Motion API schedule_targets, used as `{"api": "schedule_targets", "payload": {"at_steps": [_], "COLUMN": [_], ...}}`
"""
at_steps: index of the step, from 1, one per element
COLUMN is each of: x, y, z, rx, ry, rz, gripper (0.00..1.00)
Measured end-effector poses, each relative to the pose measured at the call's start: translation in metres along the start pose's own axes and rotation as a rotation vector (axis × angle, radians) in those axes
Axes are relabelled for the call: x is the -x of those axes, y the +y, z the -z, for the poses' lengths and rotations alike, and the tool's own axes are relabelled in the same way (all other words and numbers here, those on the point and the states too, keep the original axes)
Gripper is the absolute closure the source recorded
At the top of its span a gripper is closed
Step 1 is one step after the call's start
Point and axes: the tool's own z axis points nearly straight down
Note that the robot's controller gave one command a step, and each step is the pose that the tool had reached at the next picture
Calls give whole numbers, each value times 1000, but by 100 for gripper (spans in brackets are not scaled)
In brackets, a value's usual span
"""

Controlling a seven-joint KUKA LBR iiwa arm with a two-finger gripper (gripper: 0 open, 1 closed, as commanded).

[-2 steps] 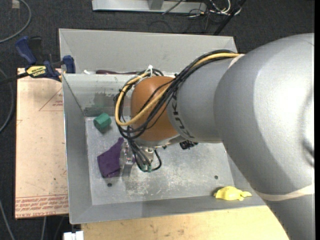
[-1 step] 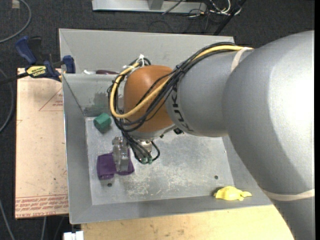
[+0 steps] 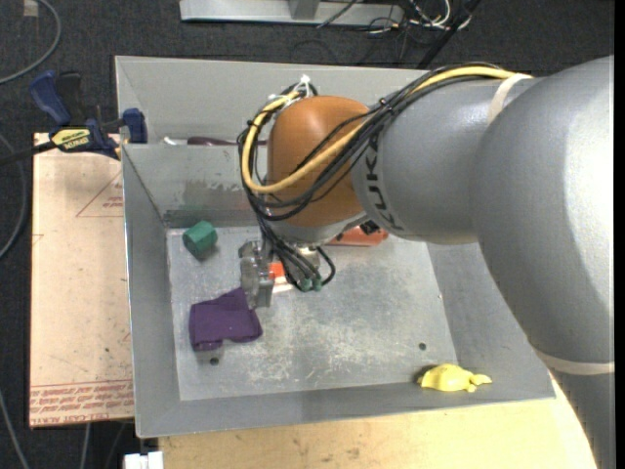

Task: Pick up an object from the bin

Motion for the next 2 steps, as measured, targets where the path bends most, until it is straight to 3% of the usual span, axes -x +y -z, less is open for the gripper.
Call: {"api": "schedule_targets", "payload": {"at_steps": [1, 2], "x": [-2, 12], "y": [-8, 23], "z": [7, -46], "rx": [-2, 1], "ry": [6, -2], "rz": [-58, 60], "gripper": [100, 0]}}
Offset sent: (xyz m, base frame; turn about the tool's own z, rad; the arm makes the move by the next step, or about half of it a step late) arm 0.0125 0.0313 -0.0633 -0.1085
